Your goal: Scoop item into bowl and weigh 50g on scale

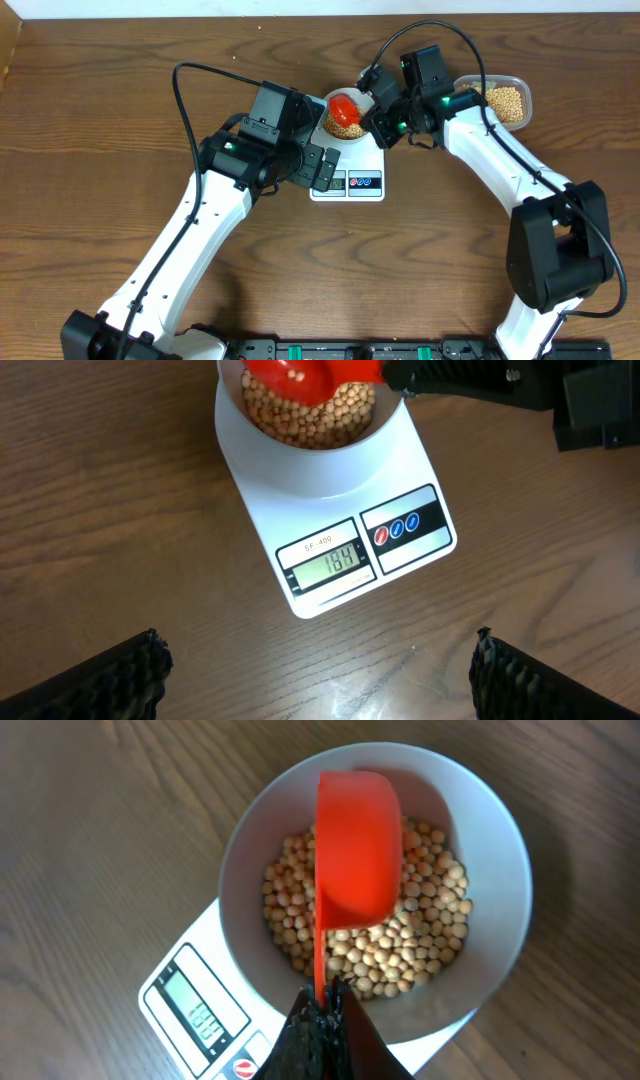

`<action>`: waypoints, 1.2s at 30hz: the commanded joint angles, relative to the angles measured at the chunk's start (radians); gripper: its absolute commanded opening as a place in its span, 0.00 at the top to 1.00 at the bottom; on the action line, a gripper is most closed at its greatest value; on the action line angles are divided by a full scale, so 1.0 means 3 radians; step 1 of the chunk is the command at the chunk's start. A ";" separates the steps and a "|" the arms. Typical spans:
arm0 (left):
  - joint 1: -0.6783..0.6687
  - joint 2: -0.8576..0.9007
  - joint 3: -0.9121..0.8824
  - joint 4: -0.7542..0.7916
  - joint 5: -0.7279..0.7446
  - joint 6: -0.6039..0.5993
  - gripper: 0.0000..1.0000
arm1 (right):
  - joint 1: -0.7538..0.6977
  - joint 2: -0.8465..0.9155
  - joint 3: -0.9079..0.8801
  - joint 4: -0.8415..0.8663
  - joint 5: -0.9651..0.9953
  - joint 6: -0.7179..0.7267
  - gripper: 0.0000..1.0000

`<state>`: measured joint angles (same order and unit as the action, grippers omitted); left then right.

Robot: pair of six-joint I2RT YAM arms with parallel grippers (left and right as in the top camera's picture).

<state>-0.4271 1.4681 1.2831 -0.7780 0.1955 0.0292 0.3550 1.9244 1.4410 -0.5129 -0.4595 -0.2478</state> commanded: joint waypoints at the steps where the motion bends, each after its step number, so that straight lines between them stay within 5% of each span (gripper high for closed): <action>1: 0.0014 -0.0013 -0.0032 0.0001 -0.0045 -0.0001 0.02 | 0.0018 0.0095 0.0053 -0.0023 -0.0178 -0.0043 0.99; 36: 0.0014 -0.0013 -0.0032 0.0001 -0.0045 -0.0001 0.02 | -0.0443 0.0094 0.0058 0.0018 -0.1144 0.0200 0.99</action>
<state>-0.4271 1.4681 1.2831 -0.7780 0.1955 0.0292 0.2268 1.9385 1.4410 -0.5110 -0.7712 -0.1917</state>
